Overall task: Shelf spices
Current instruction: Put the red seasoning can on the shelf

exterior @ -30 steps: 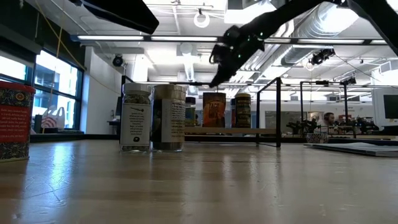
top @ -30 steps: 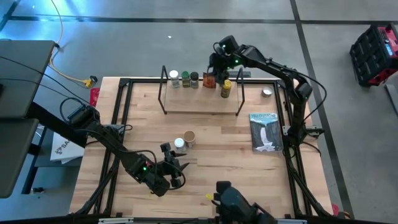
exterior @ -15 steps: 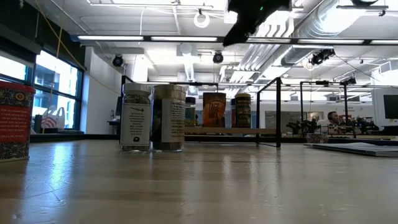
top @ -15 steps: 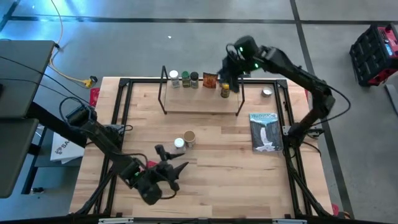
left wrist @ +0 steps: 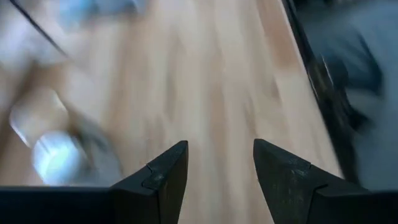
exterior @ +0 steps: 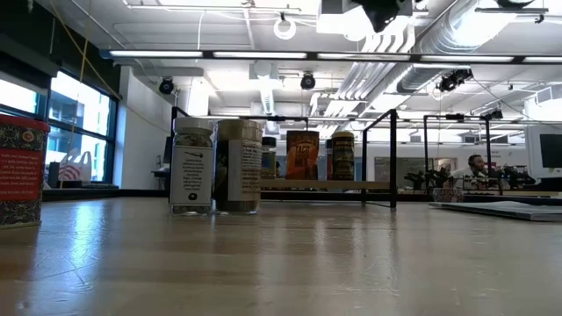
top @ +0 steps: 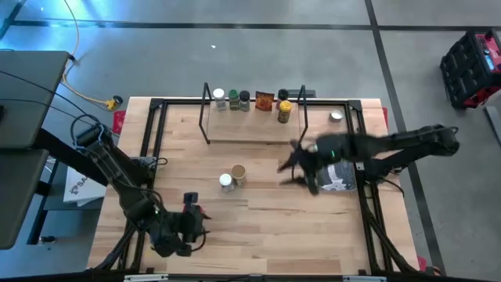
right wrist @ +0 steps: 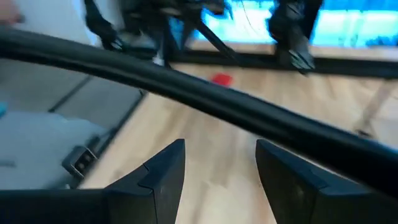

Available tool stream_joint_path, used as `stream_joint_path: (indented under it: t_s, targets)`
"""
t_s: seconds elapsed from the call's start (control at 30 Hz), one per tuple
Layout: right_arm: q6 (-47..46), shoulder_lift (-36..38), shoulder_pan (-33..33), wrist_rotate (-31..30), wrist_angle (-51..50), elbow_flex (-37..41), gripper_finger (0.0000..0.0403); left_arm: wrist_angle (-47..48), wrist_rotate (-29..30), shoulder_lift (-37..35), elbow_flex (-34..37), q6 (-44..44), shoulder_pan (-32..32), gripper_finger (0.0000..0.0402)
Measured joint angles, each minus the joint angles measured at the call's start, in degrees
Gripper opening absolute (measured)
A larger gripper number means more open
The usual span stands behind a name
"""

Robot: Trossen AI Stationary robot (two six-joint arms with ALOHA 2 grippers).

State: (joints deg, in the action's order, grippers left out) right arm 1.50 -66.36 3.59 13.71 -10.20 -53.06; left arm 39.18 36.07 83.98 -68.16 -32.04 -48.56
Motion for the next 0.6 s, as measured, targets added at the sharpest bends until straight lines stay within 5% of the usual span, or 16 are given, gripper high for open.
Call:
stream_joint_path:
  t_s: [0.13, 0.3, 0.6]
  targets:
    - [-3.24, -0.45, 8.59, -8.82, 21.26, 11.96, 0.019, 8.4, -10.29, -1.31, 0.07, -11.4, 1.0, 0.0179]
    - [-7.06, -3.32, 13.3, -19.17, 41.17, 21.58, 0.019, 13.97, -16.24, -1.38, 0.02, -12.82, 1.5, 0.0186]
    - [-11.57, -4.58, 13.62, -22.01, 45.3, 24.96, 0.019, 24.02, -23.76, -1.4, 0.23, -11.66, 6.78, 0.0265]
